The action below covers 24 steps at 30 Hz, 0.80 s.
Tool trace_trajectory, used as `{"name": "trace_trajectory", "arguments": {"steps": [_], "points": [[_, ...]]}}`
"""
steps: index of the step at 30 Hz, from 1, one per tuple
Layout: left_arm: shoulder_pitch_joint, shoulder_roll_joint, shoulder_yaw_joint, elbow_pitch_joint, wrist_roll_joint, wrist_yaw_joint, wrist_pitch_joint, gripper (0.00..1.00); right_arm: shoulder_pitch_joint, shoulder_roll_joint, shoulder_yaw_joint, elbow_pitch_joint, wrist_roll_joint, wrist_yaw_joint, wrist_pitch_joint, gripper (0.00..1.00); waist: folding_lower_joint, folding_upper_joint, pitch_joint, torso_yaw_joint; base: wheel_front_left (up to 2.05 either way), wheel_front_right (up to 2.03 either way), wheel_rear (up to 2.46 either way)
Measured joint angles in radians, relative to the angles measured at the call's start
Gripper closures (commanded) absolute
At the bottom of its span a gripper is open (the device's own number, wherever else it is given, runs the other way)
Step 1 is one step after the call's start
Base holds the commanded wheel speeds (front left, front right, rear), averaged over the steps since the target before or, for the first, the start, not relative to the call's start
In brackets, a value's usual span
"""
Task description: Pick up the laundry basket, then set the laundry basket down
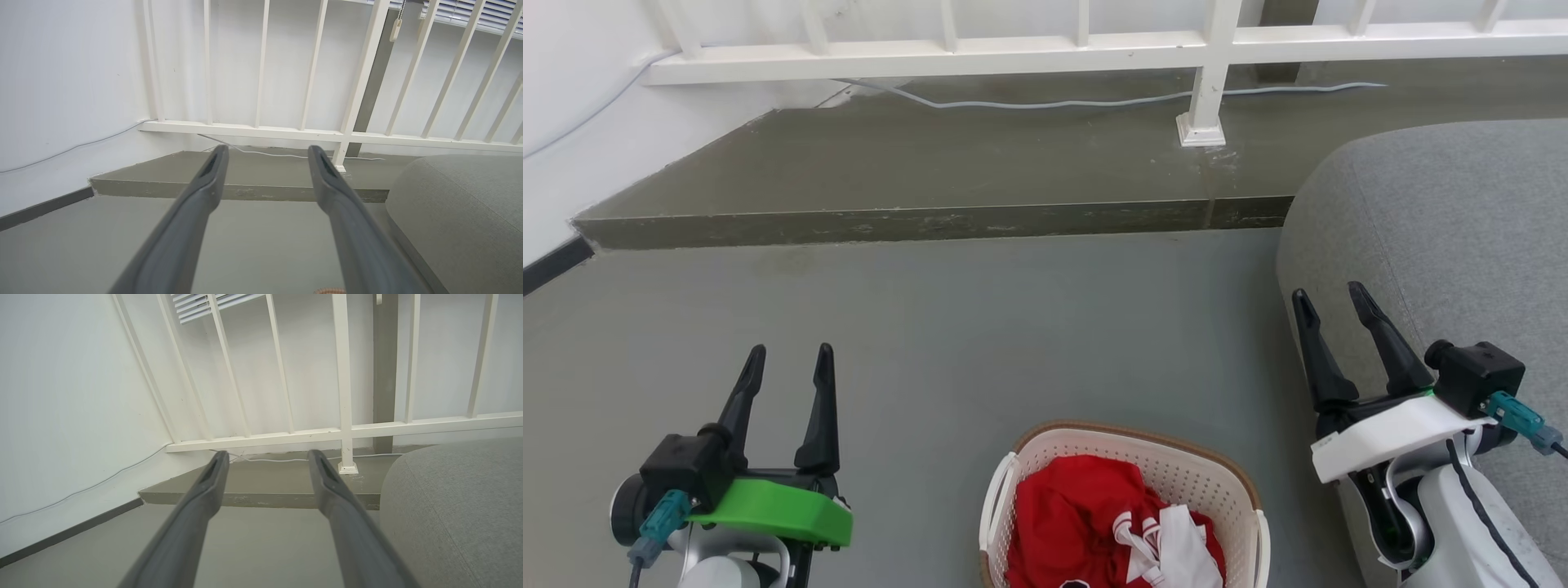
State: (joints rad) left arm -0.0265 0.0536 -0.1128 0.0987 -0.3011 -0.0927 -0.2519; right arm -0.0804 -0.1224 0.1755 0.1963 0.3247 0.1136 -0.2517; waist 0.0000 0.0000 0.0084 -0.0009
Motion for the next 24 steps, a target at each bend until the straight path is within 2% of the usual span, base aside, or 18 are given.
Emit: {"name": "trace_trajectory", "arguments": {"steps": [24], "points": [[0.0, -0.007, 0.011, -0.004, 0.002, -0.014, 0.0, 0.0, -0.003, 0.024, -0.051, 0.007, -0.027, 0.0, 0.0, 0.0, 0.0, 0.0, 0.03, -0.018, 0.0, 0.0, 0.0]]}}
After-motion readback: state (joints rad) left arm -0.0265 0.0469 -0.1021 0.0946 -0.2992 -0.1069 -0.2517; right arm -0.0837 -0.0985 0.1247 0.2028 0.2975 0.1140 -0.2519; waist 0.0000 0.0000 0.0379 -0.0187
